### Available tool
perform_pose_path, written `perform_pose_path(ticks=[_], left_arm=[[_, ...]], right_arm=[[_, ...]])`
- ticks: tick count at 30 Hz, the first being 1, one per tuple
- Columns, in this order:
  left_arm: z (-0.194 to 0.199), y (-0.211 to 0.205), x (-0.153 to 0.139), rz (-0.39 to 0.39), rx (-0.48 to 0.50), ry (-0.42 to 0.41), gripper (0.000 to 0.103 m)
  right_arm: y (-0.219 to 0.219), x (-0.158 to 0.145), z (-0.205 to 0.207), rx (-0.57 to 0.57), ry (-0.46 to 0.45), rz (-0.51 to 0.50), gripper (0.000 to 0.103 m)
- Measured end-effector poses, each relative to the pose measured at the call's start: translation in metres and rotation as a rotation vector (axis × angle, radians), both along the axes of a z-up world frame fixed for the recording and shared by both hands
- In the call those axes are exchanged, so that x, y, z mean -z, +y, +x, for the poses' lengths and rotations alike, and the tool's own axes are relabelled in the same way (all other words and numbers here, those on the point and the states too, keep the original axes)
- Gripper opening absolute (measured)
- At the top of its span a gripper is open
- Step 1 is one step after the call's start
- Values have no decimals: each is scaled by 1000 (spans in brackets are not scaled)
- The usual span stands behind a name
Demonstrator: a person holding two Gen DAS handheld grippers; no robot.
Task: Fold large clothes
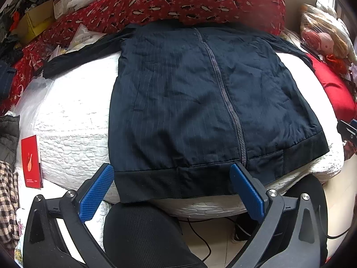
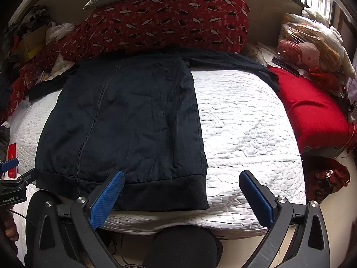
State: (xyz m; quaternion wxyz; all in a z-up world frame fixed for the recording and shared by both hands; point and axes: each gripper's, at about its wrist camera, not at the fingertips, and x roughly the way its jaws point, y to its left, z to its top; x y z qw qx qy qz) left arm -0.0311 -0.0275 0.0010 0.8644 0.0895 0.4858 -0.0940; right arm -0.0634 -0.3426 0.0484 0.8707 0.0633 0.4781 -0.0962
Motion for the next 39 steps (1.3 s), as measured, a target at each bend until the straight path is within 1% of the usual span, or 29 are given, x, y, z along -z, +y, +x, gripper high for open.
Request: perform_pose_path(ticks=[10,27,39], left_arm=[[3,3,-1,-4,-17,3,103],[10,7,-7,-41,-43,27,103],[10,3,-8,-28,-34,15,103]], right_arm=[[0,0,3,-14,-4,10,102],[-2,2,7,-15,13,23,102],[0,4,9,-17,15,27,102]])
